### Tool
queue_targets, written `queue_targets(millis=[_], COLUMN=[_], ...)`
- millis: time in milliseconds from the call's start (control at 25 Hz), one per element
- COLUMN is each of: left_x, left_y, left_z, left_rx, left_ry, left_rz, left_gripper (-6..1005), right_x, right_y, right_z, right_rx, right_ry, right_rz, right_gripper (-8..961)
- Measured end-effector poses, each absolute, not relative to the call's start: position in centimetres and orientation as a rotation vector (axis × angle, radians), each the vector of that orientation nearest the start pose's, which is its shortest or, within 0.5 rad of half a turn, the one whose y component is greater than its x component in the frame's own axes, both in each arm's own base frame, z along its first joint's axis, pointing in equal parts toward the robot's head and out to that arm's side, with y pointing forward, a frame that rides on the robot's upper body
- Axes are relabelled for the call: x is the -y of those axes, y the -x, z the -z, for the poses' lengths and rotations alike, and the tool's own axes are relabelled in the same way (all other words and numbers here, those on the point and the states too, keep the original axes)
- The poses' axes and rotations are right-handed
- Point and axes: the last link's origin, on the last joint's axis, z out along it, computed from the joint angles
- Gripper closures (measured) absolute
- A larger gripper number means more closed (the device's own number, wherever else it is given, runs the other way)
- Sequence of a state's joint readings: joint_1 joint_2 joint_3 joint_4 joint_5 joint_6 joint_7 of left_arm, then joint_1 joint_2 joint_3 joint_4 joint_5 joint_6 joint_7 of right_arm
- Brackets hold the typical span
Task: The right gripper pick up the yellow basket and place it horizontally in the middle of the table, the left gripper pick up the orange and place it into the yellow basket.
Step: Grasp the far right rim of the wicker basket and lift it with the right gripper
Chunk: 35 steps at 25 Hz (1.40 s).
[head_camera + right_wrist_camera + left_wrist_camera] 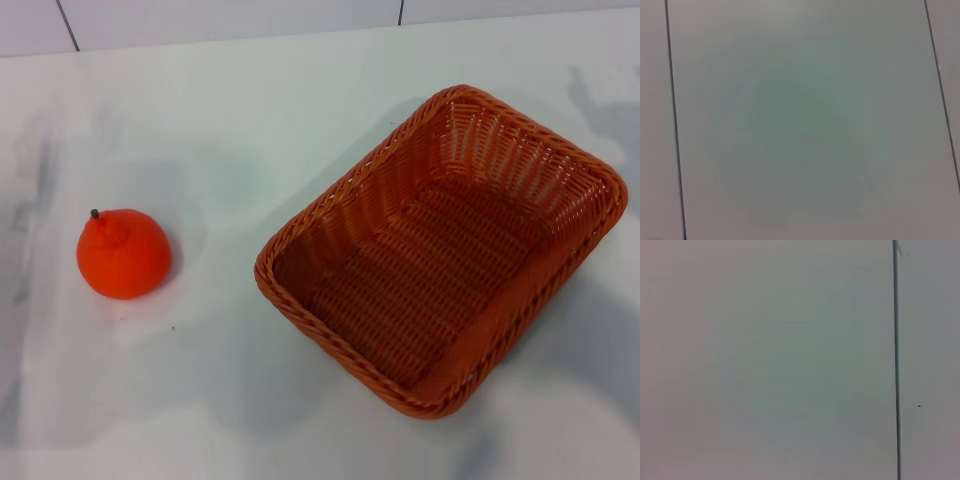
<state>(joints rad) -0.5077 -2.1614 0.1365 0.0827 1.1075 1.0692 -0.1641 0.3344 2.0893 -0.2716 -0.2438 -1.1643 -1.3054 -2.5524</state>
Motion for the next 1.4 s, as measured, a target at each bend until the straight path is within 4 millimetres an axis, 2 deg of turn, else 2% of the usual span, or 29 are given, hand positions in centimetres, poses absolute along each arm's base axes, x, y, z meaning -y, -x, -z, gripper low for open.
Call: queue_targets(millis=[640,920,1200,1400], left_x=[-33.8,-33.9,-34.0,-34.0], left_y=[35.6,35.7,35.8,35.9], left_z=[0.1,0.3,0.5,0.5], left_rx=[0.643,0.654,0.666,0.664], left_ry=[1.444,1.447,1.462,1.462], left_rz=[0.541,0.531,0.515,0.514], left_gripper=[99,98,98,98], right_x=[-29.8,-32.3,-35.4,-36.7], right_y=[-37.8,-36.1,-33.4,-31.9], right_z=[-6.6,-8.9,-11.6,-12.9], right_rx=[1.605,1.618,1.721,1.819], right_ry=[0.708,0.843,1.103,1.295], right_rz=[1.613,1.32,1.011,0.853], right_gripper=[32,32,32,33])
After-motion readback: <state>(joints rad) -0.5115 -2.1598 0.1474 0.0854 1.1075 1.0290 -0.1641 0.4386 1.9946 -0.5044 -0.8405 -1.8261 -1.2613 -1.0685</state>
